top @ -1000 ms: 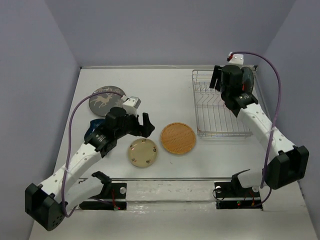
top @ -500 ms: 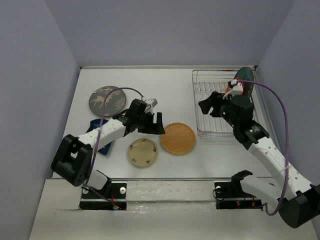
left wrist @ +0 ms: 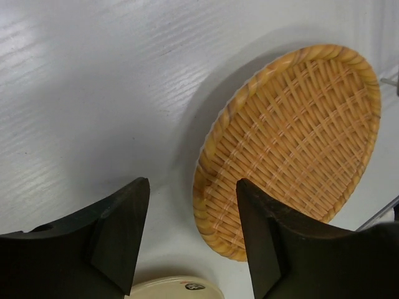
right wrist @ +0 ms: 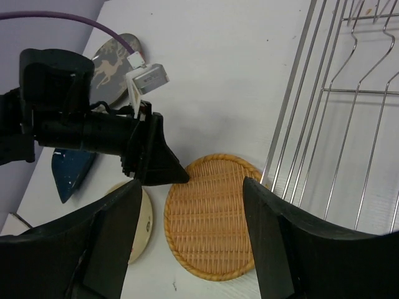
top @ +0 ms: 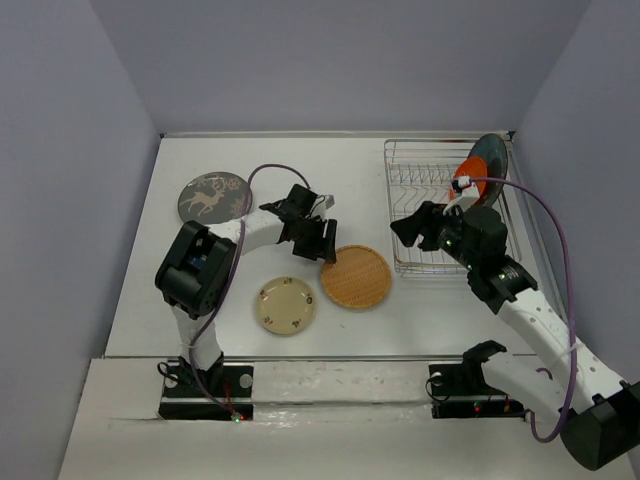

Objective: Load the plates into the dish rack

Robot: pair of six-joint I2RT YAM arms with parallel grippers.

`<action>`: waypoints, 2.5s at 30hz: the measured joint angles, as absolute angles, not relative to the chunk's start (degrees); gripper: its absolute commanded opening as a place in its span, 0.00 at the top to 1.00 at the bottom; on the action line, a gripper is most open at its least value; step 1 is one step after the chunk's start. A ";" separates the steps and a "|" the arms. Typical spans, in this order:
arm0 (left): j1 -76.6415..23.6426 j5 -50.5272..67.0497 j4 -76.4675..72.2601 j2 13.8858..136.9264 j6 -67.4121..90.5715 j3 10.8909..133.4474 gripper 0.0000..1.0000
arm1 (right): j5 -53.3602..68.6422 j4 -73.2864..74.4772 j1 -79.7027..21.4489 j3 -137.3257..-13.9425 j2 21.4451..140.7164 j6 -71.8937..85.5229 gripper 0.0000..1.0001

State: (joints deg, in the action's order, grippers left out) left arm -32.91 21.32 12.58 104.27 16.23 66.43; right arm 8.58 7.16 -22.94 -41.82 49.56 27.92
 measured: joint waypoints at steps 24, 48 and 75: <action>-32.93 29.87 10.96 103.28 16.16 65.49 0.94 | 13.78 4.95 -22.94 -41.65 55.66 27.07 0.24; -27.88 25.15 17.52 61.71 15.94 61.91 0.94 | 31.48 -3.81 -23.33 -44.73 69.19 21.28 0.13; -25.98 15.75 14.06 35.99 13.91 45.84 0.07 | -12.62 6.00 -13.39 -59.11 64.40 16.73 0.93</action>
